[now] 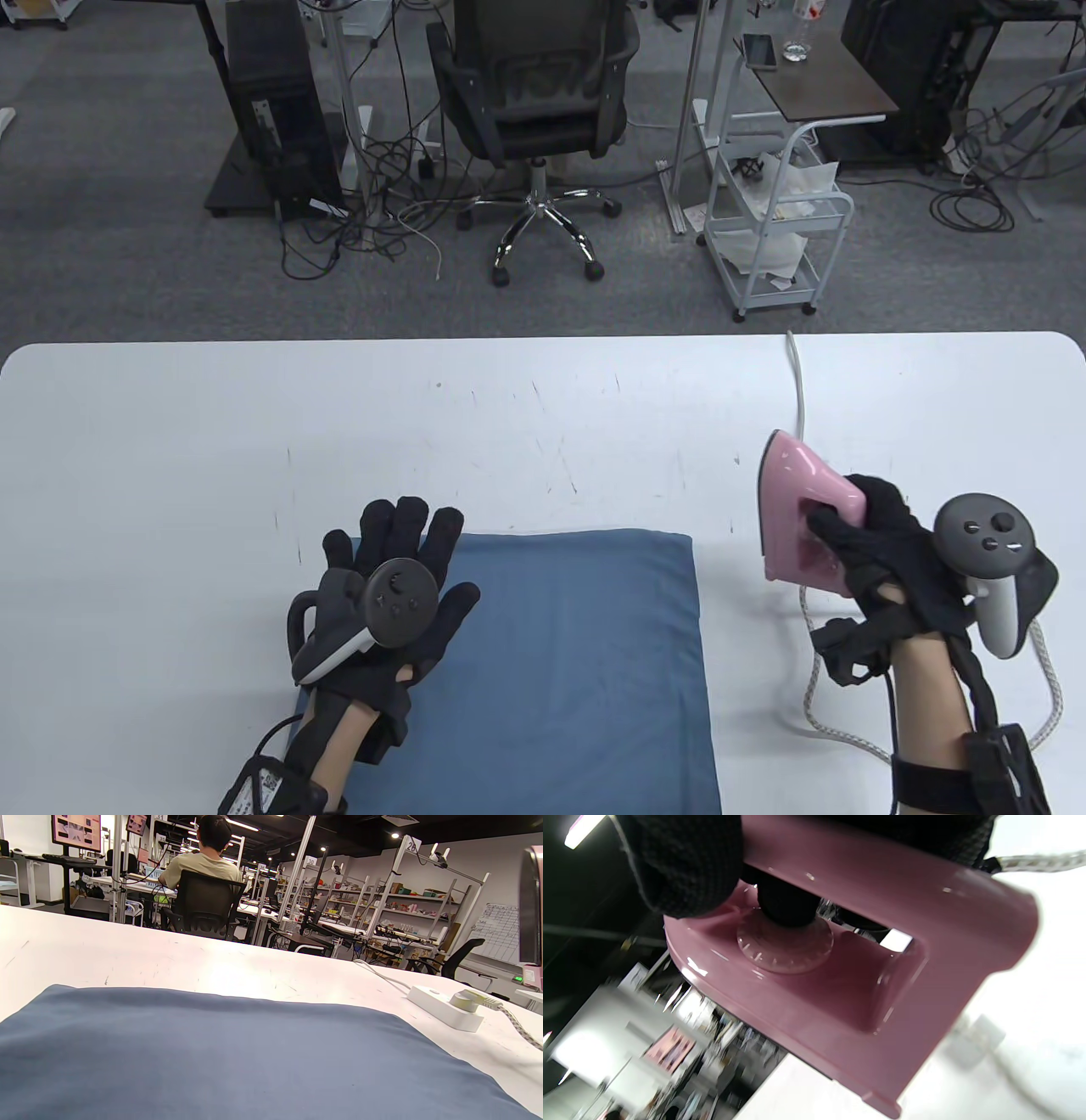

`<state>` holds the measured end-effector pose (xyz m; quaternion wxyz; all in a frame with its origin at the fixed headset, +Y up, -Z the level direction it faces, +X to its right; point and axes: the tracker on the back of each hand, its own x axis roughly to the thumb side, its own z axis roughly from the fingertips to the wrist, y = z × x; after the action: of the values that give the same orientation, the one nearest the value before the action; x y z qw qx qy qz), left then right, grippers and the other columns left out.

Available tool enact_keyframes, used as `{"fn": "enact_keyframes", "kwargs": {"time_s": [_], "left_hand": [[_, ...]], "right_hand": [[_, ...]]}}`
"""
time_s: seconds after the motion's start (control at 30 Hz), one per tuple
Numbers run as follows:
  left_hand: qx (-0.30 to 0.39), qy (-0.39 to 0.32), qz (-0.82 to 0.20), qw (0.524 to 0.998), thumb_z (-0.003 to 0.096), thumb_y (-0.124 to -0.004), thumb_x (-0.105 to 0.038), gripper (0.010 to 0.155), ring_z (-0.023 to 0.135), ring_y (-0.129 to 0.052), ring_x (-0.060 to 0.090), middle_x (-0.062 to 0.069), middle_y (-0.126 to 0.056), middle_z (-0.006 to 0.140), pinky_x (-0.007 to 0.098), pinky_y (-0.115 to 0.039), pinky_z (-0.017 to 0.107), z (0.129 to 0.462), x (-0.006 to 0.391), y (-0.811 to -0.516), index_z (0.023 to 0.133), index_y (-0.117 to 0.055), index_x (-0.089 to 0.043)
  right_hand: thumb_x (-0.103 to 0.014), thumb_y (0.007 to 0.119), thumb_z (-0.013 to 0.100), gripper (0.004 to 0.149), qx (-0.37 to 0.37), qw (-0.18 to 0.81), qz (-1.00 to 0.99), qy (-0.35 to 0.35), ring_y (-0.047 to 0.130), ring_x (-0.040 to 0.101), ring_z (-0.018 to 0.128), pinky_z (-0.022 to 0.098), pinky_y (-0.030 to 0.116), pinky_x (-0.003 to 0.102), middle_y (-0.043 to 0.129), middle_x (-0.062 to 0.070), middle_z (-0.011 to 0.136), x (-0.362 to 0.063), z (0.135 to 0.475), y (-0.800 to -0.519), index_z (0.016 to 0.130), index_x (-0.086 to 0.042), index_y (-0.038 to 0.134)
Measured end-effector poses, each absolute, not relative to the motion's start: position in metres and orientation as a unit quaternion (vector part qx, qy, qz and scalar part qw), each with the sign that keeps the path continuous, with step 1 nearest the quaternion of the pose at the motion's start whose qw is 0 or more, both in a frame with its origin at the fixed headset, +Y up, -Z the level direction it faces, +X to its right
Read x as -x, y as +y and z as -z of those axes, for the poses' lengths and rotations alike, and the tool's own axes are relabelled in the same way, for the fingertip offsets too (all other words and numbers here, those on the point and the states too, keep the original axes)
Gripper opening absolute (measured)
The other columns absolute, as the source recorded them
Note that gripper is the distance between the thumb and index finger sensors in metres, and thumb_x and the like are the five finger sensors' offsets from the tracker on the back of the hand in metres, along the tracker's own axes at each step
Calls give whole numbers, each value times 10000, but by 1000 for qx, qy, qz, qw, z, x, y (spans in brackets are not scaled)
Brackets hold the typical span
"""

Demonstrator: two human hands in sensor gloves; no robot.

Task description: Iron pillowcase with electric iron on table

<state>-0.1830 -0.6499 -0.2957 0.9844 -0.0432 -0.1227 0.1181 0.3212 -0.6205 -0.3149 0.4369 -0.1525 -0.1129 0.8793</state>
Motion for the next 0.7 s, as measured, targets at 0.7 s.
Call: {"fn": "enact_keyframes", "kwargs": {"time_s": [0.7], "left_hand": [[61, -122, -120, 983, 499, -465, -640, 758, 1082, 35, 401, 59, 18, 1176, 730, -73, 712, 298, 184, -654, 1075, -40, -389]], "right_hand": [[-293, 920, 385, 542, 386, 501, -755, -174, 808, 448, 874, 605, 736, 626, 797, -30, 911, -400, 298, -730, 857, -225, 662]]}}
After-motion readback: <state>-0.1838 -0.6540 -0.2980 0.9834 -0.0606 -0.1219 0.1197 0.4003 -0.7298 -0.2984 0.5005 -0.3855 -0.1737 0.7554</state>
